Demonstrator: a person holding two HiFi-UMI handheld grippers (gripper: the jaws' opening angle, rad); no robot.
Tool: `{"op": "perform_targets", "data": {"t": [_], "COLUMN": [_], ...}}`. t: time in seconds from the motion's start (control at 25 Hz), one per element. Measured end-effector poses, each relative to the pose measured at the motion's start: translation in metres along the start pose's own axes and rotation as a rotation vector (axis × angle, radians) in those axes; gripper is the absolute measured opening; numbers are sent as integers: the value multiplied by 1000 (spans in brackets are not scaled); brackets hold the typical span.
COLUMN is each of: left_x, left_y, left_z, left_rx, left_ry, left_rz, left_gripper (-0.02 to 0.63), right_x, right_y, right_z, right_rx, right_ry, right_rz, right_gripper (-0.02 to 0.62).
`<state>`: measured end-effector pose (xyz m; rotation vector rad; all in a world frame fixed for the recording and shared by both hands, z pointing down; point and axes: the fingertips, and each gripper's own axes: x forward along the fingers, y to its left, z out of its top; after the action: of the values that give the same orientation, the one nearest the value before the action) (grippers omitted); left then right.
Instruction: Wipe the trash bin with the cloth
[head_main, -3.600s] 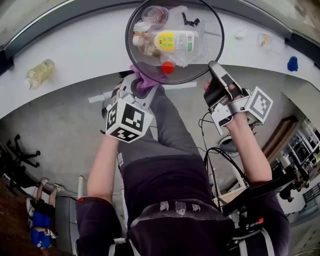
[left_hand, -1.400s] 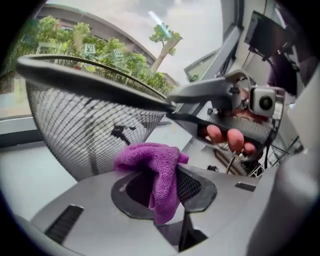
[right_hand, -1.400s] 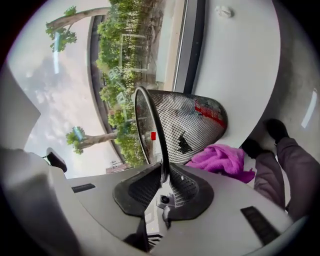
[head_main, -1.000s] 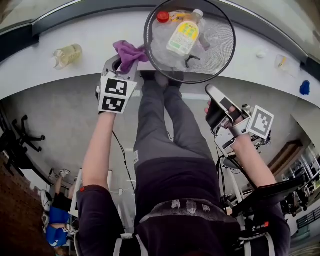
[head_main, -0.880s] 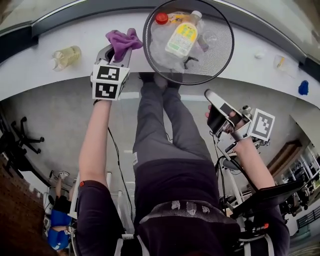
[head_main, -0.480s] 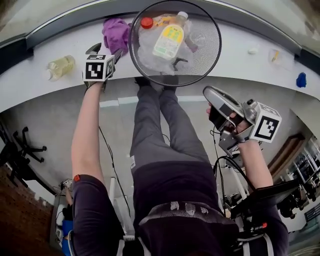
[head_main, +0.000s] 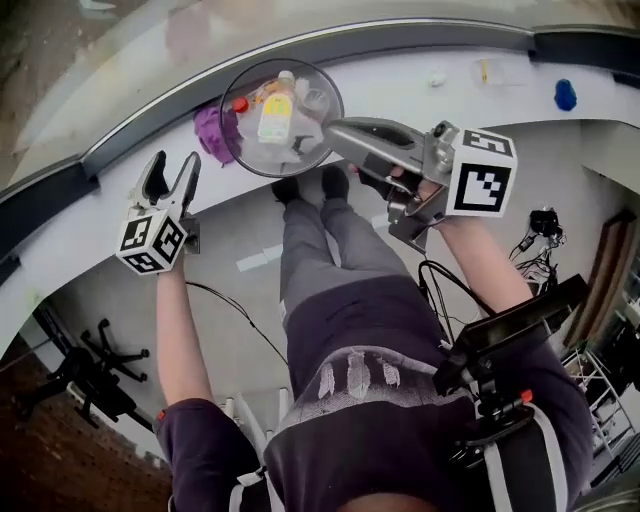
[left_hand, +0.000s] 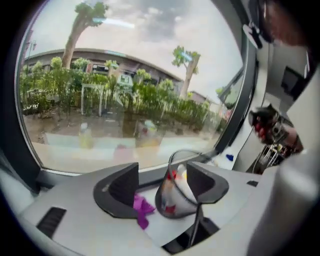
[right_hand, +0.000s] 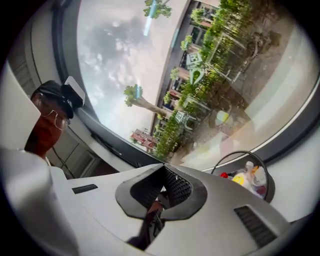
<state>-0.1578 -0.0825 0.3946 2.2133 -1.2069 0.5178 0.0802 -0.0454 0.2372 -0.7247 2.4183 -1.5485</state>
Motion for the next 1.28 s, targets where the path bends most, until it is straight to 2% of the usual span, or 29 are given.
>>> {"op": "perform_targets", "data": {"t": [0.04,0.16,0.28,0.4,0.48,0.64,0.76,0.84,0.96,1.08,1.28], "left_x": [-17,-57,-87,-124,-149,-183,-192,-193,-185,-181,-253], "left_y": [-16,-68,-139,-201,-223,-233,-233,-237,-248,-257,-241], "left_z": [31,112,161,169,171,168,162,158,159,163,167], "left_rx": [-12,23,68,139,141,101,89,86,126,183,266], "left_ry": [-68,-251,-353,-348,-341,-334,-324,-318,-311,-312,-392], "left_rz": [-14,-42,-142,-196,-208,-213,-200,-208,-237,-271,-358], "left_gripper": [282,-3,-3,-3,-3,-3,-3,-3,-3,-3,-3], "right_x": [-1,-5,-12,-17,-15,0,6,7,4,5,38], "right_y": [17,58,89,119,140,163,170,173,172,177,243], "right_z": [7,25,32,21,16,6,0,-2,0,-3,-53], "right_rx": [-20,-118,-221,-267,-295,-309,-332,-383,-471,-513,-606], "right_ry": [4,18,50,94,114,151,187,212,234,230,208], "right_rz": [17,52,62,89,128,189,204,193,169,153,99], "right_gripper": [0,0,0,0,0,0,0,0,0,0,0]}}
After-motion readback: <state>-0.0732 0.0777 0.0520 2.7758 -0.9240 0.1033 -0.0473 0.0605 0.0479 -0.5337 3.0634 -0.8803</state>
